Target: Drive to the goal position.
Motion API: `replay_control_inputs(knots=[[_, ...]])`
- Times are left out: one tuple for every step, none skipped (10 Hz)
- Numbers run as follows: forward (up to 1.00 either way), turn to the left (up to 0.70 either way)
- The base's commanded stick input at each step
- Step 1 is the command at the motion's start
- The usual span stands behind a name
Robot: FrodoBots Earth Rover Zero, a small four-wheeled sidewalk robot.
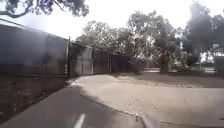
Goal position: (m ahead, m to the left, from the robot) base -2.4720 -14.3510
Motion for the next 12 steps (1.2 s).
replay_control_inputs(knots=[[0.5, 0.0], [0.5, 0.0], [0.5, 0.0], [0.5, 0.0], [0.3, 0.0], [0.3, 0.0], [0.3, 0.0], [0.3, 0.0], [0.3, 0.0], [0.3, 0.0], [0.3, 0.0], [0.3, 0.0]])
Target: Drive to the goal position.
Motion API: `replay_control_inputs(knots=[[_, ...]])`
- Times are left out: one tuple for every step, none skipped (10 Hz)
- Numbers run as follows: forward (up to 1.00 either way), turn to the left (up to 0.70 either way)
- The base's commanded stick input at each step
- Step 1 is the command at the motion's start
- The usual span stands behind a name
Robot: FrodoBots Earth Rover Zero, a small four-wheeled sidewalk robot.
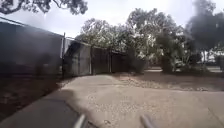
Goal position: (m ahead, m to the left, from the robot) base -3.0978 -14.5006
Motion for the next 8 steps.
replay_control_inputs(knots=[[0.3, 0.0], [0.3, 0.0], [0.3, 0.0], [0.3, 0.0], [0.3, 0.0], [0.3, 0.0], [0.3, 0.0], [0.3, 0.0]])
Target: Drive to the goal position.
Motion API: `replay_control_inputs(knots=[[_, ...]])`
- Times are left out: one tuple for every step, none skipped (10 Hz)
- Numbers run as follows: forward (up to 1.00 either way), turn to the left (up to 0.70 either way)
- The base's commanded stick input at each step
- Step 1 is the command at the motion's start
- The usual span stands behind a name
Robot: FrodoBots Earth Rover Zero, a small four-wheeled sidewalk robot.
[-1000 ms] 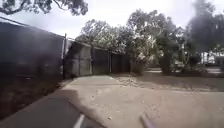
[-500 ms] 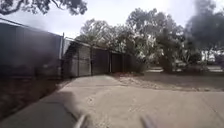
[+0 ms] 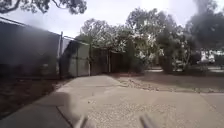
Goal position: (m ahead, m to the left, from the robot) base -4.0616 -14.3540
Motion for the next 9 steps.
replay_control_inputs(knots=[[0.3, 0.0], [0.3, 0.0], [0.3, 0.0], [0.3, 0.0], [0.3, 0.0], [0.3, 0.0], [0.3, 0.0], [0.3, 0.0], [0.3, 0.0]])
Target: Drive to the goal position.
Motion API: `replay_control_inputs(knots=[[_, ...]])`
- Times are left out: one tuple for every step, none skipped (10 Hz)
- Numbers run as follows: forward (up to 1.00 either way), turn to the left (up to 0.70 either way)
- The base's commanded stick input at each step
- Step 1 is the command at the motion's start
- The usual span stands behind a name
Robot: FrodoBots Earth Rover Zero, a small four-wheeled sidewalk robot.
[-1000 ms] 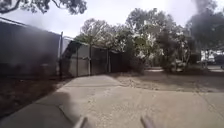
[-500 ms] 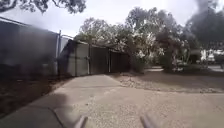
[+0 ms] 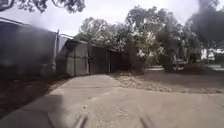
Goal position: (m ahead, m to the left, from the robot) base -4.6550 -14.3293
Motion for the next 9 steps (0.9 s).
replay_control_inputs(knots=[[0.3, 0.0], [0.3, 0.0], [0.3, 0.0], [0.3, 0.0], [0.3, 0.0], [0.3, 0.0], [0.3, 0.0], [0.3, 0.0], [0.3, 0.0]])
